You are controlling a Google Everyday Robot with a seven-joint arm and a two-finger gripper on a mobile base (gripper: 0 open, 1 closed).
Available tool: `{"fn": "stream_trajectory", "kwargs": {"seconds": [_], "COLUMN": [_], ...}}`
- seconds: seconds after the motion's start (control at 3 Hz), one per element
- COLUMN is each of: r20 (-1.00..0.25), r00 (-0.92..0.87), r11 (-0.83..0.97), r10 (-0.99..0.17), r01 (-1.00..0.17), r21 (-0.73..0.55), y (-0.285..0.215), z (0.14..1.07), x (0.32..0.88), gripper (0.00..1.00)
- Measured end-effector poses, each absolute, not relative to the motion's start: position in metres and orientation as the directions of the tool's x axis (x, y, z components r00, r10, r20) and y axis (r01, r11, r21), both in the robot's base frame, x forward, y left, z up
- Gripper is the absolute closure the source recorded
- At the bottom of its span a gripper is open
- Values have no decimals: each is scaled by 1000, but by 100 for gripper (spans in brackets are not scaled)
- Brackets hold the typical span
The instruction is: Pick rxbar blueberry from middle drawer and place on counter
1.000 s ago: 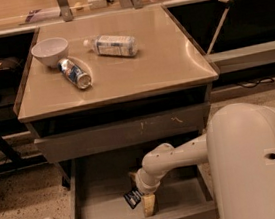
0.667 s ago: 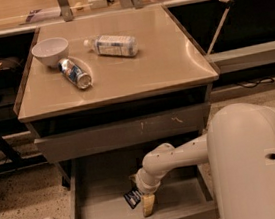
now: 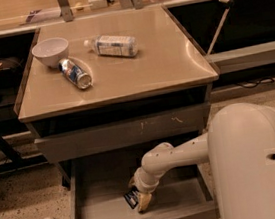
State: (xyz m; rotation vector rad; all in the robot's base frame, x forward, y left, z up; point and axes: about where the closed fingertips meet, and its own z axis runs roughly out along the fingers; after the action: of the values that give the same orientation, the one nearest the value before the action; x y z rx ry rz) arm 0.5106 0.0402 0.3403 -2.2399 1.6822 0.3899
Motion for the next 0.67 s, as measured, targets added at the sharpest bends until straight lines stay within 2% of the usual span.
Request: {"fn": "stream_trajectory", "kwargs": {"seconds": [0.33, 0.67], "r20": [-396, -396], "r00": [273, 273], "r11": [-261, -261], "r10": [-877, -877], "r01": [-962, -962], "r21": [-84, -84], "y": [40, 40], "z": [340, 340], "x": [511, 511], "gripper": [87, 100]}}
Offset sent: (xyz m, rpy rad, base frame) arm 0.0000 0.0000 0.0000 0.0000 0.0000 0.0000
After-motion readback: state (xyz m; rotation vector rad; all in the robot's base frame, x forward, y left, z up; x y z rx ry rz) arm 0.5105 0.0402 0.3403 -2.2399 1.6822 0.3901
